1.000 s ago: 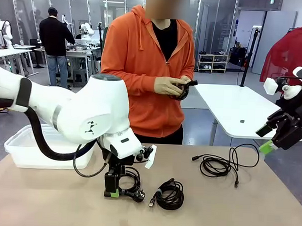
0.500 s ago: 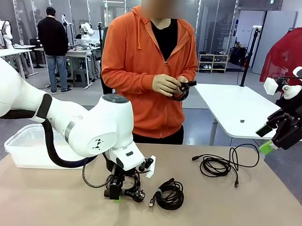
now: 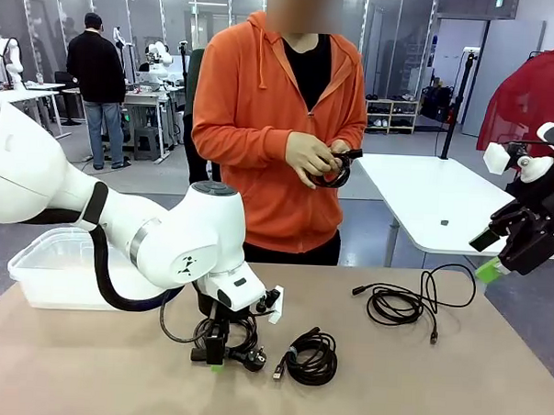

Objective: Organize and store the cables.
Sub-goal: Place the Power Cable into the Organizing box.

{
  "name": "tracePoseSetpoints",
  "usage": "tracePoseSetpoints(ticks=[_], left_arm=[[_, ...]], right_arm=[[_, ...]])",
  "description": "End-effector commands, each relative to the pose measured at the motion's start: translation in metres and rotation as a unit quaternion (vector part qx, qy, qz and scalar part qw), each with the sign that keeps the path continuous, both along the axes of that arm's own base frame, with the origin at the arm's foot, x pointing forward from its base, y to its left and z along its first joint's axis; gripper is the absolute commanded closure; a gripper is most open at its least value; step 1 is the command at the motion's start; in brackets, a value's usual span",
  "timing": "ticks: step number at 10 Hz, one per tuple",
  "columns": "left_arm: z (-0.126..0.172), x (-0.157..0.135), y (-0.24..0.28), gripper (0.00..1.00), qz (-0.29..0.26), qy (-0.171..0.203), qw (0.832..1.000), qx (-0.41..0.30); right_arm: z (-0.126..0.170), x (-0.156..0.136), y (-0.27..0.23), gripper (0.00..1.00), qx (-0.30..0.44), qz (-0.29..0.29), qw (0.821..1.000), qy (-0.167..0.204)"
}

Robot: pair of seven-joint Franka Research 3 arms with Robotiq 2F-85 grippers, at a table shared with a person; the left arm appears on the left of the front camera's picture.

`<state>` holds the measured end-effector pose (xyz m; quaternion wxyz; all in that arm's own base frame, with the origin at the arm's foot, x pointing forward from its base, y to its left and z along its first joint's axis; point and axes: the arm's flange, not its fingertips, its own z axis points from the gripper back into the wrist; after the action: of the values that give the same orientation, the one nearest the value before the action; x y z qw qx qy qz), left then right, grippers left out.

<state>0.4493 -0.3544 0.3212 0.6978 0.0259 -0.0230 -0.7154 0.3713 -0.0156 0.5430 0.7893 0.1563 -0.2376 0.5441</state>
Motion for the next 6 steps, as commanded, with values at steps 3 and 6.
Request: tracePoseSetpoints(ticks=[3,6], left_arm=[[-0.0133,0.0078,-0.0050,0.05,0.013,0.010,1.000,-0.027],[-0.0122,0.0056,-0.0012,0.99,0.009,0.013,1.000,-0.020]], right_arm=[[0.0020,0.0037,0.0025,0.00,0.000,-0.003,1.000,-0.002],[0.0020,0.0037,0.0025,0.00,0.000,-0.003,1.000,-0.002]])
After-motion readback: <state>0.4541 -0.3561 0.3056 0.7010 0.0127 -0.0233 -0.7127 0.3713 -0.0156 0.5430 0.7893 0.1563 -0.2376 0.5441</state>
